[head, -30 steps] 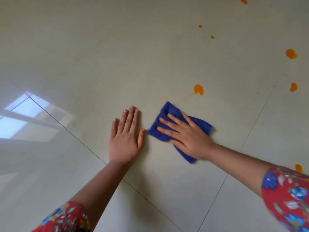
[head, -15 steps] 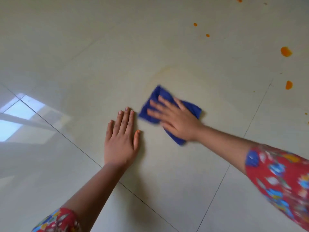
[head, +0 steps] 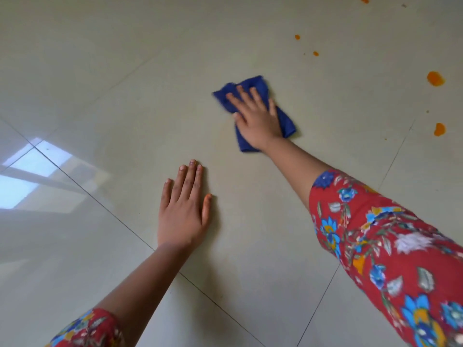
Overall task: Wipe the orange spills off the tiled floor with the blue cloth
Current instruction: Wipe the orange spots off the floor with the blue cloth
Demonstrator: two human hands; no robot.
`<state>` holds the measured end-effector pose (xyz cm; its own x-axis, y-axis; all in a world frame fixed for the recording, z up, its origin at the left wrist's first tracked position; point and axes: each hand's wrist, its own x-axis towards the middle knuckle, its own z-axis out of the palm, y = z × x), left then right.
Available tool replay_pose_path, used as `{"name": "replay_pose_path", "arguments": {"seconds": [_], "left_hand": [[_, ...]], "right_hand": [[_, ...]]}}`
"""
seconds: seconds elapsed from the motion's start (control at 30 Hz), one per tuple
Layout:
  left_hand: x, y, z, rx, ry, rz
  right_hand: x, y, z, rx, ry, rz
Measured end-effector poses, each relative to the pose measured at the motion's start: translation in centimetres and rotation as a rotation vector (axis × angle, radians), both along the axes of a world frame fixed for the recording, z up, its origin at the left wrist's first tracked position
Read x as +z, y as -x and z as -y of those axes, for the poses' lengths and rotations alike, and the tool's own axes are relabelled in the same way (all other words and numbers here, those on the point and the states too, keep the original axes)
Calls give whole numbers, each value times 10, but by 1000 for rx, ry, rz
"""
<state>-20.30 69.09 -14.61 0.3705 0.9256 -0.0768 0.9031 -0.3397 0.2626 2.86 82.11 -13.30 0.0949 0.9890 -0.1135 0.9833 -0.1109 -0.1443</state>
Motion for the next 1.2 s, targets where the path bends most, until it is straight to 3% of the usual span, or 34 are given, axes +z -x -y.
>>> {"name": "replay_pose_path", "arguments": {"seconds": [0.1, 0.17, 0.2, 0.33, 0.4, 0.47, 0.63, 0.7, 0.77, 0.93, 1.03, 1.1, 1.2], "left_hand": [[2, 0, 0, 21, -9, 37], [2, -1, 1, 53, -10, 67], [2, -1, 1, 70, -10, 74], [2, -2, 0, 91, -17, 72], [1, -3, -1, 93, -16, 89], [0, -1, -2, 134, -11, 136], [0, 3, -2, 235, -19, 216], [0, 3, -2, 240, -21, 206], [0, 4, 0, 212, -22, 185], [-3, 4, -2, 163, -30, 161], [-3, 1, -3, 163, -18, 166], [-1, 1, -5, 163, -12, 191], [4, 6, -6, 161, -3, 307]], "right_hand": [[-1, 12, 48, 499, 8, -3], [0, -15, 82, 676, 15, -39], [0, -32, 86, 608, -1, -57], [-2, -58, 47, -165, -40, -21], [1, -30, 10, -289, -23, -21], [2, 12, -19, -160, -2, -7], [-2, 109, -10, 434, 8, -3], [-2, 99, -13, 478, -11, -50], [-2, 65, -27, 269, -37, -32], [-5, -62, 2, -551, -38, -41], [-2, -87, 43, -774, -27, -55], [-2, -63, 62, -608, -26, -19], [-3, 0, 122, -54, -48, 4]]}}
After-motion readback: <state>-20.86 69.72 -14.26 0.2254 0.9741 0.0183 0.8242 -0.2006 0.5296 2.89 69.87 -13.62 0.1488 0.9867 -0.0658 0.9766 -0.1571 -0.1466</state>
